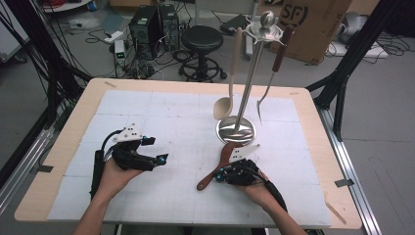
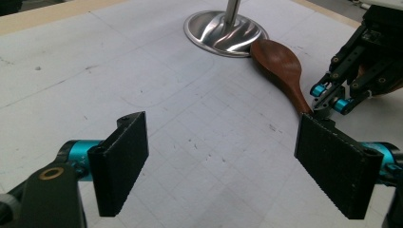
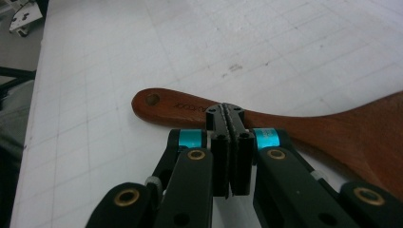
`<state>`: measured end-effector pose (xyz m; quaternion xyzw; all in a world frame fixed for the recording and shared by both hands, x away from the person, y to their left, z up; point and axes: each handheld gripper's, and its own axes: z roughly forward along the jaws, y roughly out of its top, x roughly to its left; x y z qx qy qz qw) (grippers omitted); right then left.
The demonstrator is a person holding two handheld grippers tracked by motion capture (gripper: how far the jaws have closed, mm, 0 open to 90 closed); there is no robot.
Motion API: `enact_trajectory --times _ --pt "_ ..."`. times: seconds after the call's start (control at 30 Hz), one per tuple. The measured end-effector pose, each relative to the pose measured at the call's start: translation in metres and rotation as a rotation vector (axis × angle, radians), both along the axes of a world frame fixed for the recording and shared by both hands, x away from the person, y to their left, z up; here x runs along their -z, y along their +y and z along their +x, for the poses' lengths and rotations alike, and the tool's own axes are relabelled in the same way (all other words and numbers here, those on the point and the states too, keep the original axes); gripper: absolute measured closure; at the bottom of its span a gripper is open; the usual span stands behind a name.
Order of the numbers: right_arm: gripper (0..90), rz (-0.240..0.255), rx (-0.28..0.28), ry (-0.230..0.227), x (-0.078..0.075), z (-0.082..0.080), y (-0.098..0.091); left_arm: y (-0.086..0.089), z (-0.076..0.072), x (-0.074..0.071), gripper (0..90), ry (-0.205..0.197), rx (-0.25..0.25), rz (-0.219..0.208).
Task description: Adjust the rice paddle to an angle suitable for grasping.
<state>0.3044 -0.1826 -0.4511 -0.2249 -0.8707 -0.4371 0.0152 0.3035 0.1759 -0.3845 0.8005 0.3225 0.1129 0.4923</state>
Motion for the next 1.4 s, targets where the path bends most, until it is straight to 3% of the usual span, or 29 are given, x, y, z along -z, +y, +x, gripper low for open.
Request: enact_trajectory --times 0.73,1.0,1.4 --pt "89.4 0.011 0.048 -0.014 0.001 0.021 0.029 -0.001 0.0 0.001 19.5 -0.001 0.005 0.004" --pt "87.3 0.056 0.061 -0.021 -0.007 0.021 0.021 -0.002 0.0 0.003 20.0 0.0 0.004 0.006" --pt "71.5 0.114 0.078 -0.039 -0.019 0.018 -0.006 -0.009 -0.001 0.005 22.8 0.003 0.033 0.013"
